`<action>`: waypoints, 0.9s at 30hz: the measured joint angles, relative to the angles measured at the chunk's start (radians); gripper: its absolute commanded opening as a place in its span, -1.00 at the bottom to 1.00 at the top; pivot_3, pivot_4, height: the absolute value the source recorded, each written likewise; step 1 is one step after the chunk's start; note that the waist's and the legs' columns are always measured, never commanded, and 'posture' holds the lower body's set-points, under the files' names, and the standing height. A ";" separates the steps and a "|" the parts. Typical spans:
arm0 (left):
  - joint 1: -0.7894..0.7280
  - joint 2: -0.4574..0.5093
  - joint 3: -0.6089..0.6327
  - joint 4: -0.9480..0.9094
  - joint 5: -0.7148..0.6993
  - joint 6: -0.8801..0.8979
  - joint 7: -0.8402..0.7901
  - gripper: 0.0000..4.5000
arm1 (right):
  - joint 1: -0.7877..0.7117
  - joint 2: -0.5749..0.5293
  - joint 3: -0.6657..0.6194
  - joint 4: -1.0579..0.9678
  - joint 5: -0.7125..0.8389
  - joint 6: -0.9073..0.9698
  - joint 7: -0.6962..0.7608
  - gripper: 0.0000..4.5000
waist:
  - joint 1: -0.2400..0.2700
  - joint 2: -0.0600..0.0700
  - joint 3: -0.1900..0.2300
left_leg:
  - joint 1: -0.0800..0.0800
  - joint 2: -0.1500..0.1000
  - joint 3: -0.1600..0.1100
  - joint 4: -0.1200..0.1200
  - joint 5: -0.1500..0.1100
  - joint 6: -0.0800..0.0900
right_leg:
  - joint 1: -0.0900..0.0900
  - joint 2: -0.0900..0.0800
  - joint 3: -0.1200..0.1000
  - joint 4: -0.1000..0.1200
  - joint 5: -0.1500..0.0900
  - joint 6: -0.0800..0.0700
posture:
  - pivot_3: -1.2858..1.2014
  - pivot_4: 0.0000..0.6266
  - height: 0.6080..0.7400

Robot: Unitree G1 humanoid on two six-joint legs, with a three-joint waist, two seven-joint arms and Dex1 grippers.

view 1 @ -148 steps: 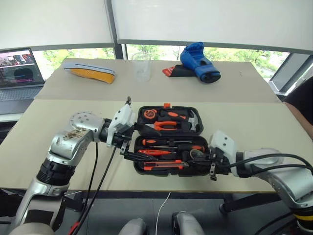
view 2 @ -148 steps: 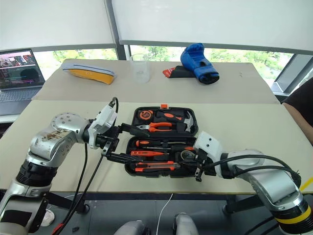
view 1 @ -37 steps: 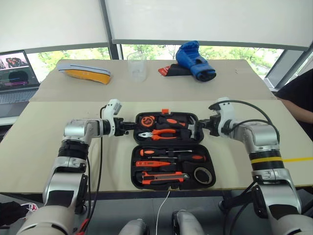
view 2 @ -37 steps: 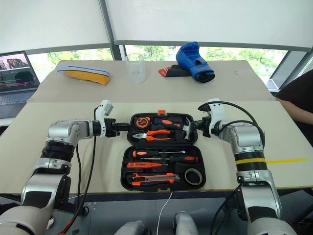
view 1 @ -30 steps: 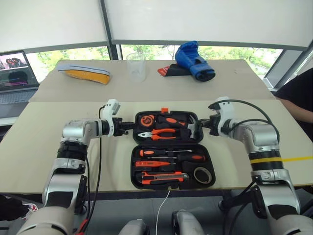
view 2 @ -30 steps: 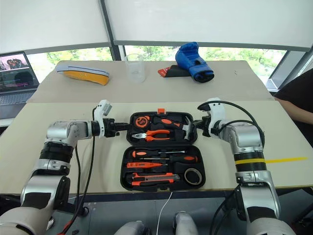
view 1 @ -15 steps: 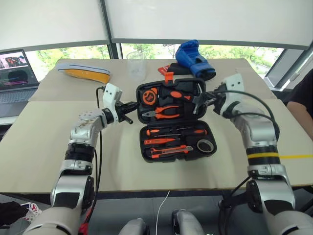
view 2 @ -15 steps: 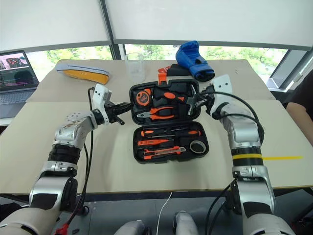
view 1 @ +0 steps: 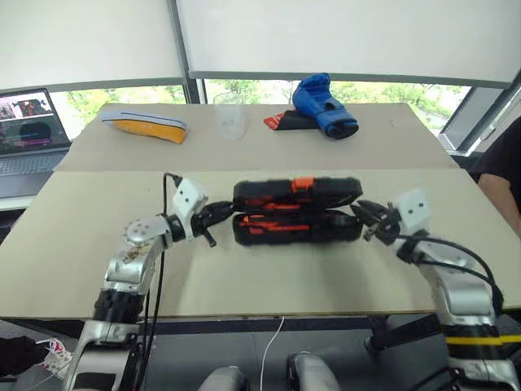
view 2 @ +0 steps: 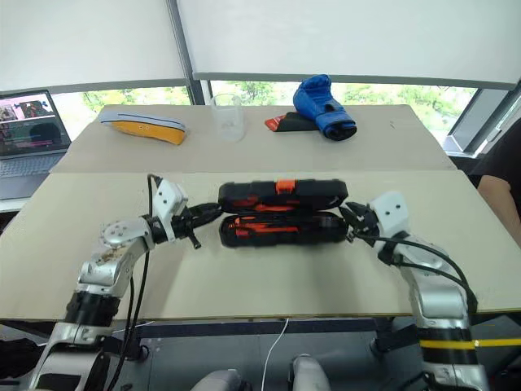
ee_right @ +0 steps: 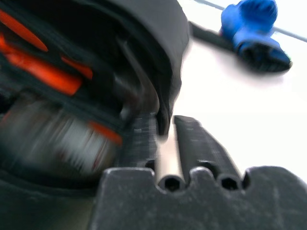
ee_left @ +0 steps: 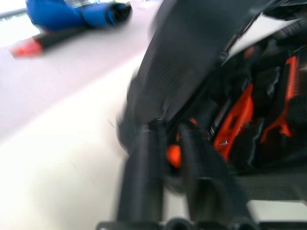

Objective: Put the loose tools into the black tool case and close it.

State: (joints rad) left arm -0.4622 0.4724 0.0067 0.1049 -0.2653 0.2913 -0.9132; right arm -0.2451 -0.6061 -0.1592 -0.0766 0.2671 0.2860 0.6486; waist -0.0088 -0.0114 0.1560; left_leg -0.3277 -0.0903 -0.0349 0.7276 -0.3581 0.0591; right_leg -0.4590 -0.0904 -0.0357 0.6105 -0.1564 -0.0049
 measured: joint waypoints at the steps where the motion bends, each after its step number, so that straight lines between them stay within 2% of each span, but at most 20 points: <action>1: 0.019 0.021 0.000 -0.023 -0.014 0.026 -0.015 -0.06 | 0.018 -0.034 -0.020 -0.025 0.028 0.028 0.031 0.03 | 0.000 0.000 0.001 | 0.000 0.000 0.000 0.000 0.000 0.000 | 0.000 0.000 0.001 0.000 0.000 0.000 | 0.03 -0.52 0.87; 3: 0.036 0.084 0.011 -0.088 -0.071 0.114 -0.054 0.26 | 0.052 -0.134 -0.058 -0.086 0.088 0.103 0.109 0.33 | -0.001 0.000 0.002 | -0.001 0.001 0.000 0.000 0.000 0.000 | -0.001 0.001 0.001 0.001 0.000 0.000 | 0.03 -0.52 0.87; 5: 0.033 0.146 0.045 -0.131 -0.132 0.198 -0.084 0.50 | 0.081 -0.211 -0.113 -0.132 0.154 0.163 0.175 0.33 | -0.002 0.000 0.003 | -0.001 0.002 -0.001 0.000 0.000 0.001 | -0.001 0.001 0.001 0.001 0.000 0.000 | 0.03 -0.52 0.87; 7: 0.026 0.219 0.092 -0.160 -0.185 0.258 -0.122 0.50 | 0.123 -0.288 -0.165 -0.188 0.219 0.221 0.249 0.33 | -0.003 0.000 0.003 | 0.000 0.003 -0.002 0.000 0.000 0.001 | 0.000 0.003 0.000 0.000 0.000 -0.001 | 0.03 -0.52 0.87; 10: 0.013 0.300 0.090 -0.127 -0.195 0.273 -0.183 0.50 | 0.265 -0.361 -0.195 -0.275 0.268 0.248 0.370 0.33 | 0.002 0.000 0.003 | 0.000 0.004 -0.002 -0.001 -0.001 0.002 | 0.001 0.003 -0.001 -0.001 0.000 -0.001 | 0.03 -0.52 0.87; 13: -0.034 0.298 0.050 -0.014 -0.149 0.245 -0.189 0.50 | 0.346 -0.363 -0.163 -0.317 0.268 0.255 0.416 0.33 | 0.015 -0.001 0.003 | 0.000 0.001 -0.002 0.000 -0.001 0.002 | 0.001 0.001 -0.001 -0.001 0.000 0.000 | 0.03 -0.52 0.87; 15: -0.098 0.264 0.017 0.071 -0.114 0.214 -0.188 0.50 | 0.361 -0.363 -0.151 -0.337 0.267 0.256 0.419 0.33 | 0.023 -0.001 0.004 | -0.001 0.000 -0.002 0.000 -0.001 0.003 | 0.001 0.000 -0.002 -0.002 0.001 0.001 | 0.03 -0.52 0.87; 16: -0.151 0.237 -0.010 0.130 -0.085 0.175 -0.189 0.32 | 0.362 -0.362 -0.140 -0.354 0.267 0.256 0.419 0.33 | 0.029 -0.002 0.004 | -0.001 0.000 -0.002 0.001 -0.001 0.002 | 0.001 0.000 -0.003 -0.002 0.001 0.001 | 0.03 -0.52 0.87; 17: -0.177 0.222 -0.025 0.155 -0.068 0.151 -0.189 0.27 | 0.362 -0.361 -0.133 -0.368 0.267 0.256 0.418 0.15 | 0.031 -0.003 0.004 | -0.002 0.000 -0.003 0.001 -0.001 0.002 | 0.001 0.000 -0.003 -0.002 0.001 0.001 | 0.03 -0.52 0.87; 19: -0.243 0.180 -0.057 0.238 -0.029 0.095 -0.189 0.08 | 0.362 -0.355 -0.122 -0.381 0.267 0.256 0.411 0.02 | 0.033 -0.003 0.004 | -0.002 0.000 -0.003 0.001 -0.001 0.002 | 0.001 -0.001 -0.002 -0.002 0.001 0.001 | 0.03 -0.52 0.87; 22: -0.329 0.123 -0.103 0.370 0.029 -0.001 -0.192 -0.46 | 0.354 -0.347 -0.096 -0.391 0.266 0.256 0.401 -0.48 | 0.034 -0.003 0.004 | -0.003 0.000 -0.003 0.001 -0.001 0.002 | 0.000 -0.001 -0.003 -0.003 0.001 0.001 | 0.03 -0.52 0.87; 23: -0.377 0.091 -0.121 0.459 0.065 -0.066 -0.191 -0.56 | 0.350 -0.346 -0.080 -0.392 0.265 0.259 0.394 -0.57 | 0.034 -0.003 0.005 | -0.003 0.000 -0.003 0.001 -0.001 0.002 | 0.000 -0.001 -0.004 -0.003 0.001 0.001 | 0.03 -0.52 0.87; 24: -0.403 0.072 -0.135 0.503 0.084 -0.101 -0.188 -0.78 | 0.343 -0.342 -0.068 -0.395 0.264 0.260 0.391 -0.76 | 0.033 -0.003 0.005 | -0.005 0.000 -0.003 0.001 -0.001 0.002 | -0.001 -0.001 -0.004 -0.005 0.001 0.001 | 0.03 -0.52 0.87; 26: -0.481 0.015 -0.165 0.643 0.135 -0.204 -0.183 -0.98 | 0.337 -0.341 -0.031 -0.401 0.252 0.260 0.384 -0.97 | 0.034 -0.004 0.005 | -0.006 0.000 -0.003 0.002 -0.001 0.002 | -0.001 -0.001 -0.005 -0.005 0.001 0.001 | 0.03 -0.52 0.87; 27: -0.509 -0.005 -0.174 0.692 0.154 -0.236 -0.179 -0.98 | 0.333 -0.341 -0.013 -0.402 0.243 0.259 0.382 -0.97 | 0.034 -0.004 0.005 | -0.006 0.000 -0.003 0.003 -0.001 0.002 | -0.001 -0.001 -0.005 -0.006 0.001 0.001 | 0.03 -0.52 0.87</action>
State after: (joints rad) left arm -0.9711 0.4678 -0.1673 0.7964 -0.1114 0.0548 -1.0925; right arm 0.0874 -0.9471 -0.1725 -0.4789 0.5106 0.5449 1.0304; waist 0.0254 -0.0152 0.1611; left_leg -0.3342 -0.0906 -0.0378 0.7303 -0.3589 0.0614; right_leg -0.4600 -0.0917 -0.0406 0.6044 -0.1551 -0.0034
